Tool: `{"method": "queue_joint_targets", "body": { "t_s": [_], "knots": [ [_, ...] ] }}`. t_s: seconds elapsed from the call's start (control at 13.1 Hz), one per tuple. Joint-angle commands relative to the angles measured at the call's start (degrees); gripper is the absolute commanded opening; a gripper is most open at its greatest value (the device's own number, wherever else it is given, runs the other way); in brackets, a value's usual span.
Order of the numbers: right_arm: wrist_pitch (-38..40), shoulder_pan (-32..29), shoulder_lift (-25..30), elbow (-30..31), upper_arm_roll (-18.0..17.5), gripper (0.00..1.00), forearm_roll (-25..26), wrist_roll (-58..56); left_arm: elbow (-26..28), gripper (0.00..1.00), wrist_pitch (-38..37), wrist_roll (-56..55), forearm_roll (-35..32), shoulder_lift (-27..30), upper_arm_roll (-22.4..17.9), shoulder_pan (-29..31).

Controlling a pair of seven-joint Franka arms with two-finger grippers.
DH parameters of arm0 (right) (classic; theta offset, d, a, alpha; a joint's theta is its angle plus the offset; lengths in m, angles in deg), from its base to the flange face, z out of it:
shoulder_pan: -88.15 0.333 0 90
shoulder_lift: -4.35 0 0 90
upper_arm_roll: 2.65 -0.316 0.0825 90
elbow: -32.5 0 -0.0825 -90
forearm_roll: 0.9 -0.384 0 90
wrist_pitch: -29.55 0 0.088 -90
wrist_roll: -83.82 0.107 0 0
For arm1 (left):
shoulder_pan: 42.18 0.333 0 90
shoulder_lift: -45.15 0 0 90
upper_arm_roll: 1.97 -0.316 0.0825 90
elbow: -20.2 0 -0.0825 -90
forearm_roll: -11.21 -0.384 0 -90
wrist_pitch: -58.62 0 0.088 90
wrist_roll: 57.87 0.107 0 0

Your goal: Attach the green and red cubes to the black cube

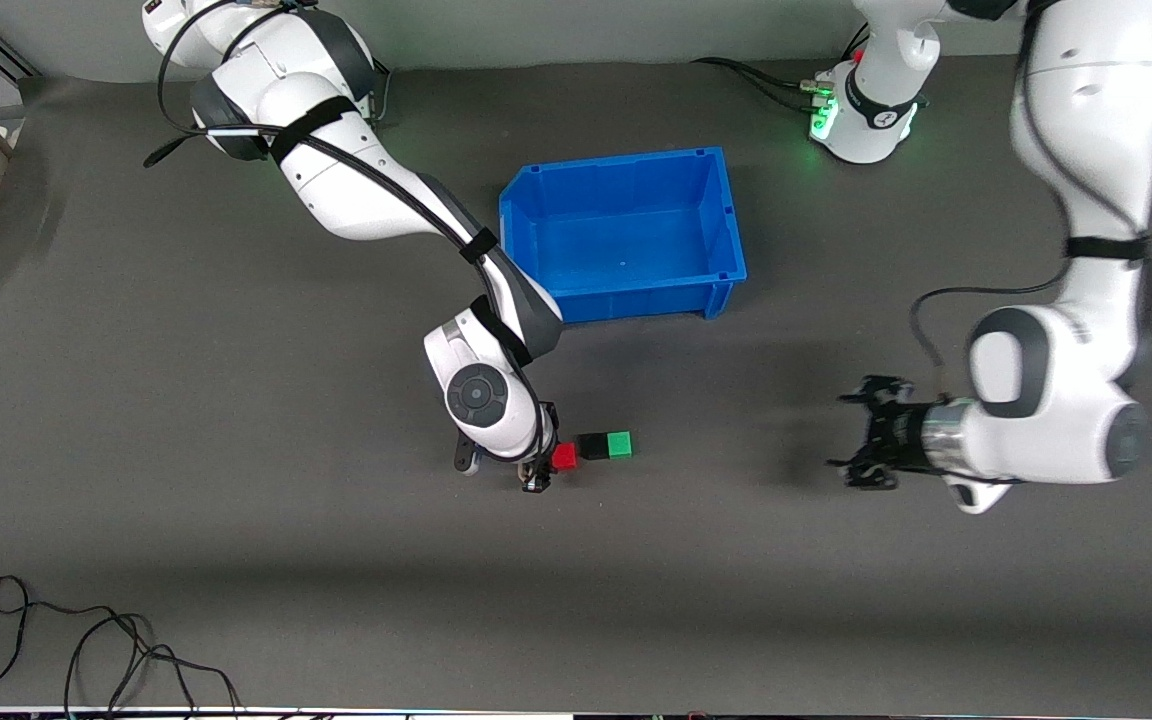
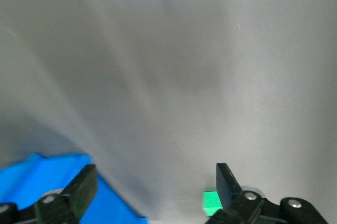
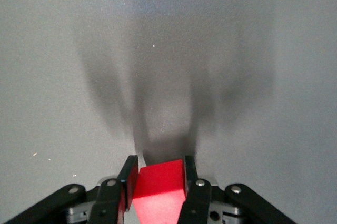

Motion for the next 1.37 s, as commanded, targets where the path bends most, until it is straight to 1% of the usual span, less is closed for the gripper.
{"method": "queue_joint_targets", "body": {
  "t_s": [0.0, 0.08, 0.23, 0.38, 0.46, 0.61, 0.68, 0.76, 0.84, 0.91, 1.07, 1.14, 1.29],
  "knots": [
    [0.8, 1.5, -1.2, -2.5, 0.3, 0.0, 1.3, 2.5, 0.9, 1.0, -7.9, 8.7, -4.2, 5.7, 0.6, 4.9],
    [0.8, 2.0, -1.2, -2.3, 0.3, 0.0, 1.3, 2.5, 0.9, 1.0, -10.6, 13.1, -5.4, 7.6, 0.6, 6.8],
    [0.8, 2.4, -1.2, -2.1, 0.3, 0.0, 1.3, 2.5, 0.9, 1.0, -14.9, 17.8, -7.8, 10.8, 0.6, 9.5],
    [0.9, 2.5, -1.2, -2.1, 0.3, 0.0, 1.3, 2.5, 0.8, 1.0, -17.3, 23.9, -9.3, 13.9, 0.6, 11.3],
    [0.9, 2.5, -1.2, -2.0, 0.3, 0.0, 1.8, 2.5, 0.8, 1.0, -18.2, 26.3, -9.6, 15.1, 0.6, 11.5],
    [0.9, 2.6, -1.2, -2.0, 0.3, 0.0, 2.1, 2.4, 0.7, 1.0, -19.9, 32.6, -13.3, 17.4, 0.7, 11.1],
    [0.9, 2.6, -1.1, -2.0, 0.3, 0.82, 2.1, 2.4, 0.3, 1.0, -21.1, 35.9, -14.5, 18.2, 0.9, 11.1],
    [0.8, 2.4, -0.7, -2.1, 0.4, 1.0, 2.2, 1.5, -0.5, 1.0, -21.9, 39.7, -14.7, 18.4, 0.9, 11.3],
    [1.2, 1.8, -0.1, -2.6, 0.4, 1.0, 2.1, 1.0, -1.2, 1.0, -22.6, 42.9, -14.9, 18.8, 0.9, 11.0],
    [1.4, 1.5, 0.7, -2.9, 0.7, 1.0, 2.0, 0.6, -1.6, 1.0, -22.6, 46.5, -16.5, 19.7, 1.3, 10.7],
    [2.9, -2.1, 4.8, -2.5, -0.2, 1.0, 1.3, -1.8, -1.6, 1.0, -21.9, 57.2, -21.5, 22.2, 1.4, 8.2],
    [7.1, -2.8, 6.9, -2.7, -0.2, 1.0, 1.2, -5.6, -1.6, 1.0, -21.3, 60.4, -23.5, 23.0, 1.6, 7.8],
    [15.8, -5.7, 12.2, -2.7, -0.1, 1.0, -0.8, -14.6, -1.4, 1.0, -20.2, 65.3, -27.2, 24.6, 2.2, 6.0]
  ]
}}
